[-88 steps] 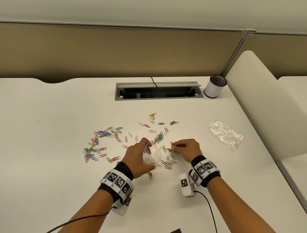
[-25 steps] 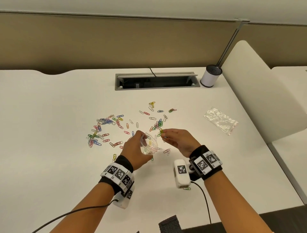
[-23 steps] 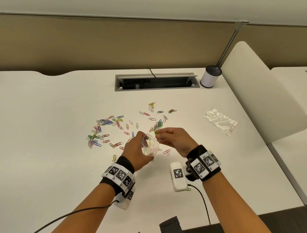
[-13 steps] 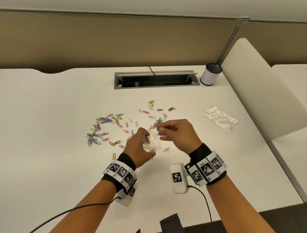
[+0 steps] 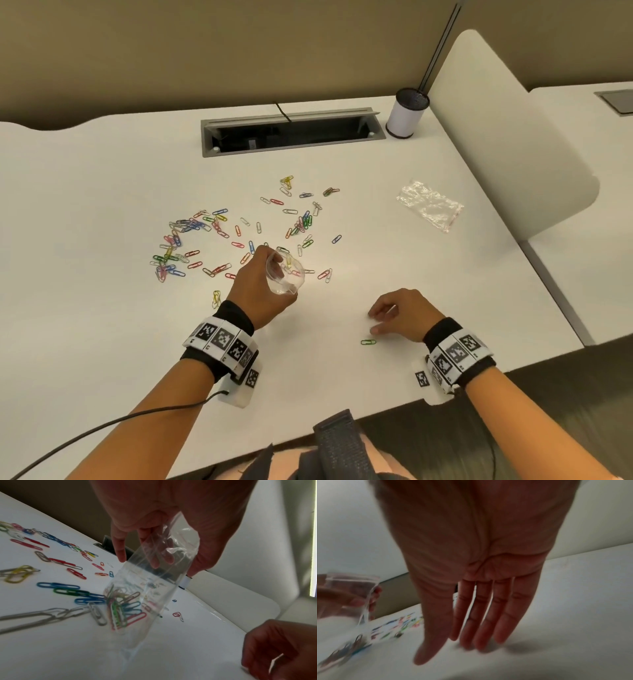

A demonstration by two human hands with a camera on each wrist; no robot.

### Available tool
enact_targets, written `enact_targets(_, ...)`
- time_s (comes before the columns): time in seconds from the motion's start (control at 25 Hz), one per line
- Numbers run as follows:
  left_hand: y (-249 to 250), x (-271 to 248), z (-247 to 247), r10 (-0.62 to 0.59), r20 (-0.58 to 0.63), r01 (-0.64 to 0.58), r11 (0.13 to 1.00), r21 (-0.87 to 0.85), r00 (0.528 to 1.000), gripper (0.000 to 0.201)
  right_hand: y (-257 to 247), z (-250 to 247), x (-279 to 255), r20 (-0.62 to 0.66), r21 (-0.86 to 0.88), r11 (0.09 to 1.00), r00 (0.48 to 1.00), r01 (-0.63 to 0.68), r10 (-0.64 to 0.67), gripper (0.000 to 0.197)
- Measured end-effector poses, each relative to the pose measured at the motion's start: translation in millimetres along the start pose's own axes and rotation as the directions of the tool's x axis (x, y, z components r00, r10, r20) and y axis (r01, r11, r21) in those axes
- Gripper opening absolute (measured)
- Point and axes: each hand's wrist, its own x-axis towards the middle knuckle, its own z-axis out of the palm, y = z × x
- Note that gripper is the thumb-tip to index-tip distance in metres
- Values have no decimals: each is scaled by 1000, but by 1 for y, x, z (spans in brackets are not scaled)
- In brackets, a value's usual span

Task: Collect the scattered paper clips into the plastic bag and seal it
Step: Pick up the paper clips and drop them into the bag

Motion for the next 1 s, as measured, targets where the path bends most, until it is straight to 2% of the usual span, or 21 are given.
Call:
enact_targets(0.08,-1,-4,1,2,7,-2,1000,3,1000,52,4,14,-5,24,-31,999,999,27,-26,33)
enact_targets(0.2,0,-8,1,26,9,-26,1000,11,1000,52,7,29,-4,16,-107,992,997,72,-71,21)
enact_targets(0.36,-2,-10,-4,28,-6,-28,1000,6,1000,50,-2,38,12,-59,29,989,988,144,-142,13)
enact_targets(0.52,-6,-8,-8,18,-37,-18,1000,-7,999,50,-30,41,51,-175,100,975,968,197,-178,11)
enact_targets(0.76,-9,-1,-12,-27,-64,26,1000,-18,998,49,-77,34,117,-308,289,933,944,213,-120,9)
enact_targets(0.88,-10,3,-16,-44,-88,41,999,-32,995,49,-90,21,137,-328,252,944,937,212,-123,6)
enact_targets(1.0,-10,8,-23,-38,-115,32,998,-51,993,48,-93,-6,153,-479,232,951,875,207,-74,6)
